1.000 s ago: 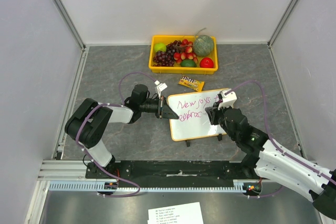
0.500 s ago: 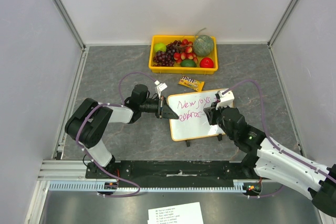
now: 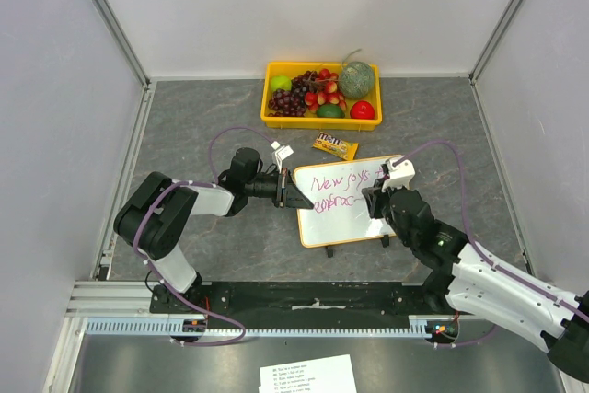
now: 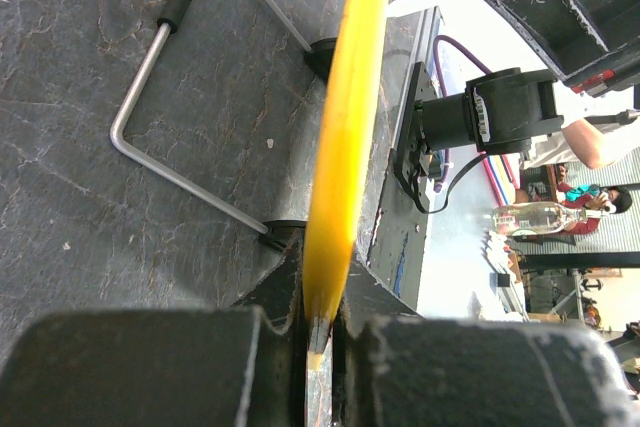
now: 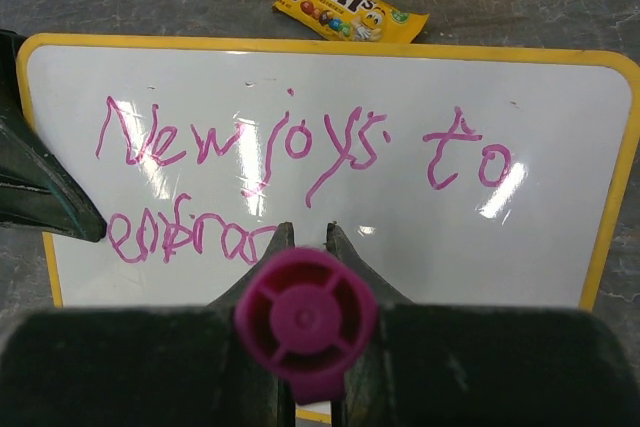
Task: Write a sentence on the whiteboard
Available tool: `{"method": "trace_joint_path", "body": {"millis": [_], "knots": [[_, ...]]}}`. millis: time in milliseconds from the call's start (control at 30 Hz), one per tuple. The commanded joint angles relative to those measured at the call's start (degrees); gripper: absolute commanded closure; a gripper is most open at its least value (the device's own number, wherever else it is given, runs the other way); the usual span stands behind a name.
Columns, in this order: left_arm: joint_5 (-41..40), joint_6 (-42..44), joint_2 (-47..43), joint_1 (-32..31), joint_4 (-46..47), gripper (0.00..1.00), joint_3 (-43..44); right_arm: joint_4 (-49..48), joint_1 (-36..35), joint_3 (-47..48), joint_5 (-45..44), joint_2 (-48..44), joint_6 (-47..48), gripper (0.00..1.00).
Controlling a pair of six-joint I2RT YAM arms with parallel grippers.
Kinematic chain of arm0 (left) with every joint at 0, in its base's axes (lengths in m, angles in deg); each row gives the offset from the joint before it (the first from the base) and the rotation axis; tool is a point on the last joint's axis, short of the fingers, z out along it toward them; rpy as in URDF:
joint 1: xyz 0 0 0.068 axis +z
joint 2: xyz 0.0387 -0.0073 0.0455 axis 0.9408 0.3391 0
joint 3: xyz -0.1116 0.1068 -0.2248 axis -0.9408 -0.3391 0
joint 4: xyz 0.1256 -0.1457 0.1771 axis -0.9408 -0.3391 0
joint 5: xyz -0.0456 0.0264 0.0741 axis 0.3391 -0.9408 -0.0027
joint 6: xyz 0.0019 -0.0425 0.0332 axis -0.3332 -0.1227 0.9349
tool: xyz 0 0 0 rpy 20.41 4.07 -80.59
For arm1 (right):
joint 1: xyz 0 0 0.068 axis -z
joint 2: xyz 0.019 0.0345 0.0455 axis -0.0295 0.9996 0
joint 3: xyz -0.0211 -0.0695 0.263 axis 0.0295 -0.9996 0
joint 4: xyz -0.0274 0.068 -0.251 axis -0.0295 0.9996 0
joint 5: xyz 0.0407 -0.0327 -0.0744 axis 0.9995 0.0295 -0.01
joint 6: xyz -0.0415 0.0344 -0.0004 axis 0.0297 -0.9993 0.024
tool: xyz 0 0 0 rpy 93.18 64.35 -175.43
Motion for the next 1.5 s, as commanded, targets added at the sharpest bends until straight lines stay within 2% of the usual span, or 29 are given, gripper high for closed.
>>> {"method": "trace_joint_path", "body": {"millis": [0, 433, 867, 1467], "knots": [[-10.8, 3.9, 3.1, 0.7, -10.2, 0.98, -0.9, 0.6, 0.1, 0.4, -3.6, -0.1, 0.5, 1.00], [-10.8, 3.8, 3.1, 0.7, -10.2, 0.98, -1.0, -1.6, 0.1, 2.6, -3.9, 1.7, 0.7, 1.00], [-10.7, 3.9, 3.1, 0.7, -10.3, 0.98, -0.9, -5.2, 0.1, 1.8, 0.0, 2.5, -0.3, 1.00], [-10.6, 3.8, 3.2, 0.7, -10.2, 0.98, -1.0, -0.7, 0.1, -1.0, 3.0, 1.1, -1.8, 1.00]]}}
